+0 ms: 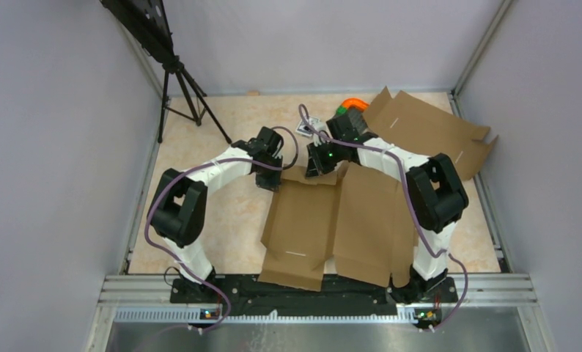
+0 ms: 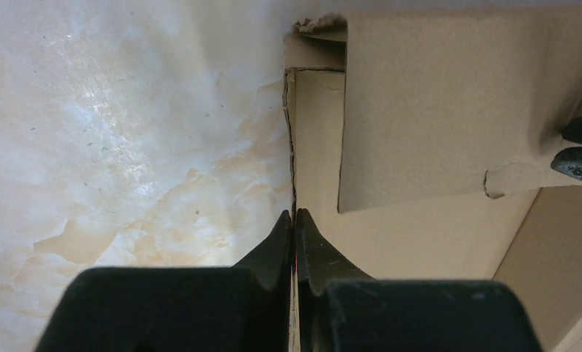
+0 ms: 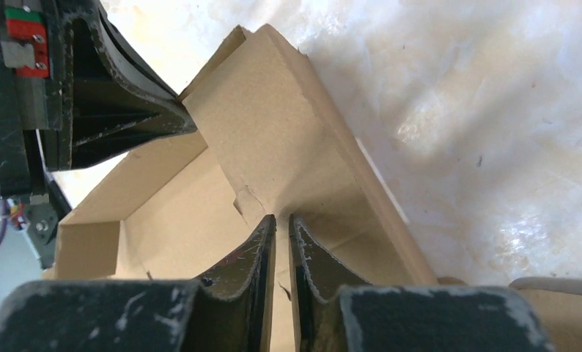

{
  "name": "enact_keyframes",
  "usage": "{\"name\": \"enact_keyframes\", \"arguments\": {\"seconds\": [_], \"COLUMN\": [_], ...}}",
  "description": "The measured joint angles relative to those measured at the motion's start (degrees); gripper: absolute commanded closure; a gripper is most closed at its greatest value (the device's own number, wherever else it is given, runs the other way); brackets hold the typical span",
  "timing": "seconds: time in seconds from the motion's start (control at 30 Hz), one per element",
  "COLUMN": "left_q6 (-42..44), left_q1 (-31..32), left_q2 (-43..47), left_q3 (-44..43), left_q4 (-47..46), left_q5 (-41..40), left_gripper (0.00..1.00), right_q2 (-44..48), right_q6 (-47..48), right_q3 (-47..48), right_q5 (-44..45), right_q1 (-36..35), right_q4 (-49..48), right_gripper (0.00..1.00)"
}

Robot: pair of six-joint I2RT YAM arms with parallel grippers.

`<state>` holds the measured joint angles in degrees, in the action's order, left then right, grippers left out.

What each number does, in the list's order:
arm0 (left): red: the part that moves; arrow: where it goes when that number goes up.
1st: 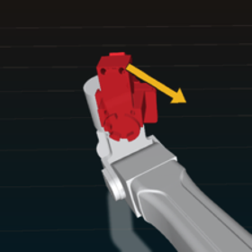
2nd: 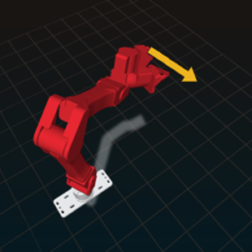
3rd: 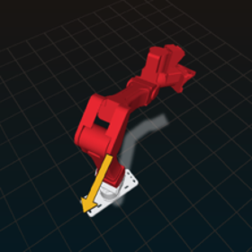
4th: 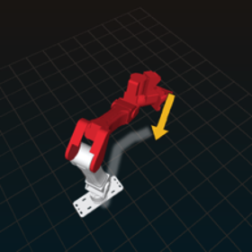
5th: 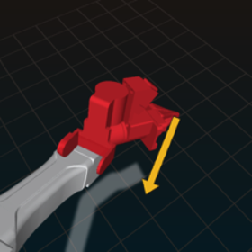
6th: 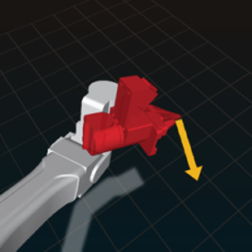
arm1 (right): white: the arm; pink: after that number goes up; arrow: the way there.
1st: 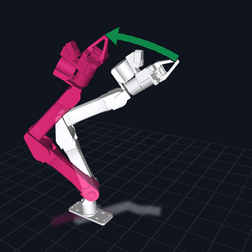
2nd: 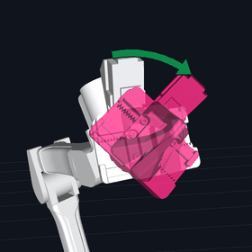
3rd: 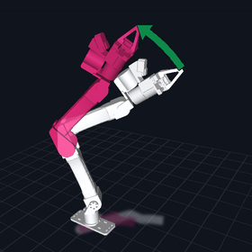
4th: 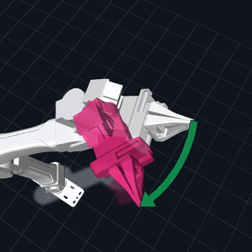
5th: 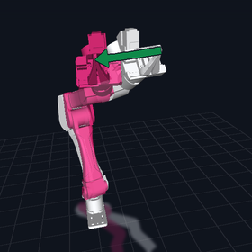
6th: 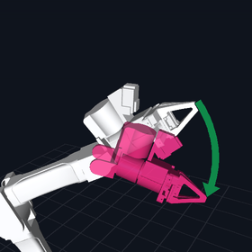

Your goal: Fold the paper box

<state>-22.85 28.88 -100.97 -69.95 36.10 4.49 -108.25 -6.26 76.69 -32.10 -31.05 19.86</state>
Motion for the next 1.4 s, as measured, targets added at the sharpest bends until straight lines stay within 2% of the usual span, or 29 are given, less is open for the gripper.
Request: {"name": "enact_keyframes", "arguments": {"seconds": [0.33,0.77,1.07,1.23,1.4], "left_q6": [0.02,0.02,0.07,0.00,0.04], "left_q1": [0.07,0.11,0.11,0.26,0.44], "left_q2": [0.00,0.00,0.00,0.00,0.00], "left_q3": [0.00,0.00,0.00,0.00,0.00], "left_q4": [-0.02,-0.04,-0.13,-0.24,-0.59], "left_q5": [0.22,0.81,2.32,3.50,4.50], "left_gripper": [1.00,1.00,0.89,0.76,0.72], "right_q2": [0.00,-0.04,-0.02,-0.02,-0.02], "right_q6": [3.26,3.50,3.48,3.48,3.48], "right_q3": [2.19,1.60,-0.26,-0.76,-1.31], "right_q5": [6.71,7.48,7.58,8.00,8.17], "right_q1": [-2.51,-2.71,-2.71,-2.71,-2.73], "right_q4": [2.73,1.95,-0.66,-1.66,-2.56], "right_gripper": [0.87,0.94,0.94,0.94,0.95]}}
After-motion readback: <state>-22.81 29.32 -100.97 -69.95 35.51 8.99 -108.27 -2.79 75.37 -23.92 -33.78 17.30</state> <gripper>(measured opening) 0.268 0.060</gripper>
